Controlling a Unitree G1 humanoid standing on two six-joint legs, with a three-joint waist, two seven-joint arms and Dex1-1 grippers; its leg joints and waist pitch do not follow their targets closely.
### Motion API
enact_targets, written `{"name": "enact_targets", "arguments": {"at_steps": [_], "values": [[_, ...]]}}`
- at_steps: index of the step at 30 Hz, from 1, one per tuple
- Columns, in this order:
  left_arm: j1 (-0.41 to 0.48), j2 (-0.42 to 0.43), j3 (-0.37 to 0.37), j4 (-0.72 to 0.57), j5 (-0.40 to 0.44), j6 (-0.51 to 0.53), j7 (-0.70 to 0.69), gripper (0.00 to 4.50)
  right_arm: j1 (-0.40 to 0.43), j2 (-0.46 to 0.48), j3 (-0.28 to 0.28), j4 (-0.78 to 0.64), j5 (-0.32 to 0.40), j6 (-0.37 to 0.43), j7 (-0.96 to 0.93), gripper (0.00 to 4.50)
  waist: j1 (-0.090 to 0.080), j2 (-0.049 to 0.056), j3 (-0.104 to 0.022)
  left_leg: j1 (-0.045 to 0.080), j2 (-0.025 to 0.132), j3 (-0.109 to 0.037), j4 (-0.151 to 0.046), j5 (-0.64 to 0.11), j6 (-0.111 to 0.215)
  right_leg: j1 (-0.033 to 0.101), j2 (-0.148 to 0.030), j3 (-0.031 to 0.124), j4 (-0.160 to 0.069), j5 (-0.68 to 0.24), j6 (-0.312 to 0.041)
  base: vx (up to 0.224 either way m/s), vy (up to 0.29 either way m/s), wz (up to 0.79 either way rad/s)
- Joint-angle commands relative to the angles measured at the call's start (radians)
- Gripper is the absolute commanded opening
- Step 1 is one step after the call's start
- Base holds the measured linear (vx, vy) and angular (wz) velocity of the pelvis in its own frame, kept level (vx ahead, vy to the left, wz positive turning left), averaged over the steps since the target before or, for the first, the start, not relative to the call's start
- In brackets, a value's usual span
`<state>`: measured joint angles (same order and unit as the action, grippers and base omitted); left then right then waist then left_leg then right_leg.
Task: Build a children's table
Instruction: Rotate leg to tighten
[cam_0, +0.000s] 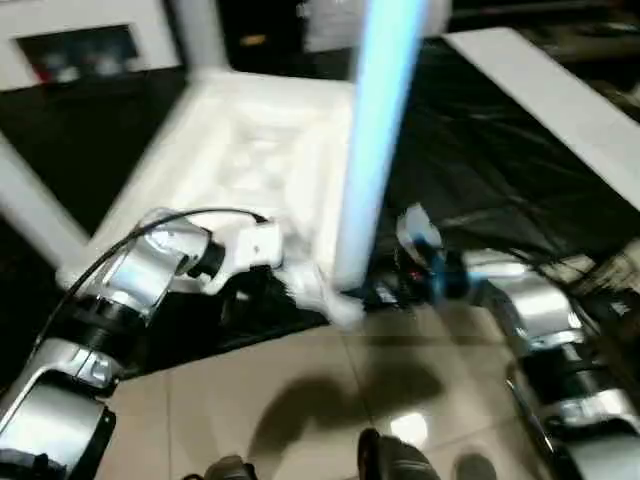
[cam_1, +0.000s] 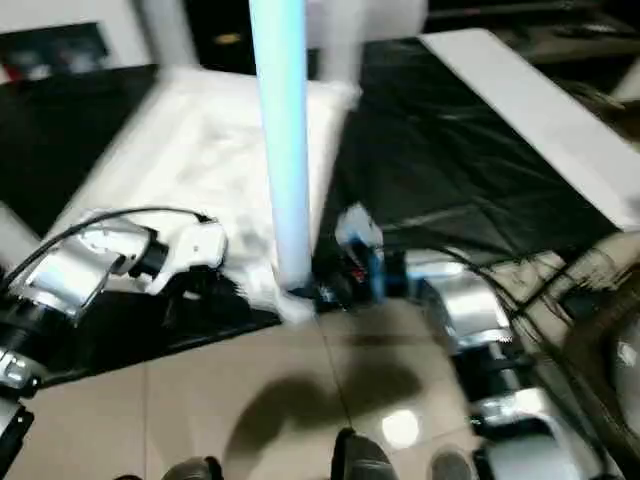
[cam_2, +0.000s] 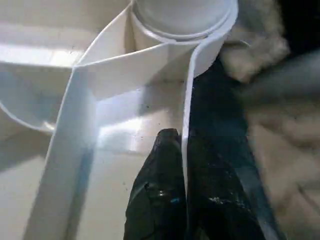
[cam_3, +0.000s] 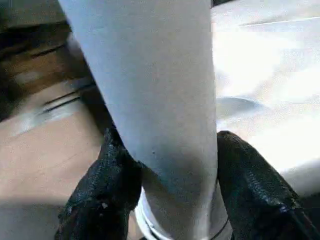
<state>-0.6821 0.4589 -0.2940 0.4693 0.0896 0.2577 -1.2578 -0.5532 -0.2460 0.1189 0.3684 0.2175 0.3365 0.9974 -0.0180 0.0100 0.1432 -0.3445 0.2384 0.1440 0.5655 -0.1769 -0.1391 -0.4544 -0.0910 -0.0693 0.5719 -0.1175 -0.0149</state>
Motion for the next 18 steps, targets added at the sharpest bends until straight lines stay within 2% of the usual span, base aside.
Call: {"name": "enact_targets", "arguments": {"at_steps": [1,2,3,6,8,9,10,11,12,15,16,17,18], "values": [[0.029,-0.058,-0.023,-0.028,-0.031,0.053,0.039,0.0,-0.019,0.042,0.021,0.031,-0.03,0.041,-0.118,2.04,0.012,-0.01,-0.062,-0.024,-0.06,0.026,-0.059,-0.27,0.017,0.073,-0.011,0.0,-0.105,-0.744,-0.036,0.0,0.0,0.0],[0.027,-0.075,-0.013,-0.033,-0.026,0.077,0.073,0.0,-0.025,0.061,0.014,0.04,-0.037,0.047,-0.164,2.04,0.006,-0.009,-0.062,-0.024,-0.06,0.025,-0.06,-0.277,0.026,0.074,-0.01,-0.004,-0.109,-0.747,-0.026,0.0,0.0,0.0],[0.015,-0.135,0.013,-0.047,-0.011,0.139,0.183,0.0,-0.046,0.123,-0.018,0.079,-0.065,0.041,-0.325,2.01,0.002,-0.001,-0.063,-0.024,-0.057,0.025,-0.062,-0.275,0.026,0.073,-0.01,-0.007,-0.111,-0.723,-0.033,0.0,0.0,0.0],[0.002,-0.174,0.027,-0.046,0.002,0.17,0.26,0.0,-0.059,0.16,-0.034,0.106,-0.097,0.031,-0.431,2.0,-0.002,0.005,-0.061,-0.013,-0.054,0.023,-0.065,-0.318,0.035,0.068,-0.009,-0.023,-0.122,-0.694,-0.044,0.0,0.0,0.0],[-0.017,-0.203,0.016,-0.026,0.021,0.157,0.301,0.0,-0.062,0.186,-0.042,0.124,-0.114,0.0,-0.484,2.0,-0.002,0.016,-0.059,-0.011,-0.047,0.018,-0.073,-0.36,0.052,0.074,-0.011,-0.035,-0.127,-0.635,-0.059,0.0,0.0,0.0],[-0.02,-0.207,0.013,-0.022,0.026,0.153,0.308,0.0,-0.061,0.191,-0.046,0.124,-0.112,-0.01,-0.49,2.34,-0.003,0.015,-0.062,-0.009,-0.045,0.018,-0.075,-0.367,0.06,0.078,-0.012,-0.034,-0.126,-0.592,-0.073,0.0,0.0,0.0],[-0.023,-0.209,0.011,-0.02,0.03,0.152,0.312,0.0,-0.06,0.194,-0.047,0.123,-0.112,-0.018,-0.493,2.54,-0.003,0.015,-0.062,-0.009,-0.045,0.018,-0.075,-0.367,0.06,0.078,-0.012,-0.034,-0.126,-0.592,-0.073,0.0,0.0,0.0],[-0.024,-0.21,0.01,-0.02,0.033,0.152,0.316,0.0,-0.058,0.196,-0.049,0.12,-0.112,-0.024,-0.494,2.54,-0.001,0.015,-0.061,-0.006,-0.04,0.019,-0.079,-0.379,0.066,0.075,-0.012,-0.027,-0.12,-0.537,-0.105,0.0,0.0,0.0],[-0.025,-0.207,0.008,-0.018,0.038,0.145,0.318,0.0,-0.051,0.19,-0.048,0.108,-0.109,-0.03,-0.483,2.77,0.001,0.022,-0.06,-0.007,-0.039,0.019,-0.082,-0.382,0.067,0.077,-0.013,-0.024,-0.113,-0.506,-0.125,0.0,0.0,0.0],[-0.021,-0.19,0.008,-0.018,0.047,0.131,0.321,0.0,-0.026,0.17,-0.06,0.069,-0.088,-0.049,-0.439,3.04,0.008,0.013,-0.062,-0.008,-0.039,0.027,-0.08,-0.357,0.075,0.077,-0.014,-0.013,-0.108,-0.458,-0.152,0.0,0.0,0.0],[-0.018,-0.179,0.005,-0.014,0.051,0.114,0.311,0.0,-0.015,0.154,-0.061,0.053,-0.083,-0.065,-0.412,3.13,0.008,0.013,-0.062,-0.008,-0.039,0.027,-0.08,-0.357,0.075,0.077,-0.014,-0.013,-0.108,-0.458,-0.152,0.0,0.0,0.0],[-0.015,-0.168,0.001,-0.01,0.052,0.099,0.305,0.0,-0.004,0.137,-0.061,0.039,-0.079,-0.081,-0.39,3.13,0.015,0.013,-0.064,-0.007,-0.038,0.029,-0.079,-0.341,0.079,0.077,-0.014,-0.008,-0.104,-0.442,-0.16,0.0,0.0,0.0],[-0.016,-0.153,-0.002,0.003,0.055,0.079,0.297,0.0,0.015,0.109,-0.06,0.013,-0.071,-0.093,-0.356,3.31,0.019,0.004,-0.063,-0.008,-0.04,0.033,-0.077,-0.329,0.083,0.075,-0.011,-0.004,-0.102,-0.438,-0.162,0.0,0.0,0.0]]}}
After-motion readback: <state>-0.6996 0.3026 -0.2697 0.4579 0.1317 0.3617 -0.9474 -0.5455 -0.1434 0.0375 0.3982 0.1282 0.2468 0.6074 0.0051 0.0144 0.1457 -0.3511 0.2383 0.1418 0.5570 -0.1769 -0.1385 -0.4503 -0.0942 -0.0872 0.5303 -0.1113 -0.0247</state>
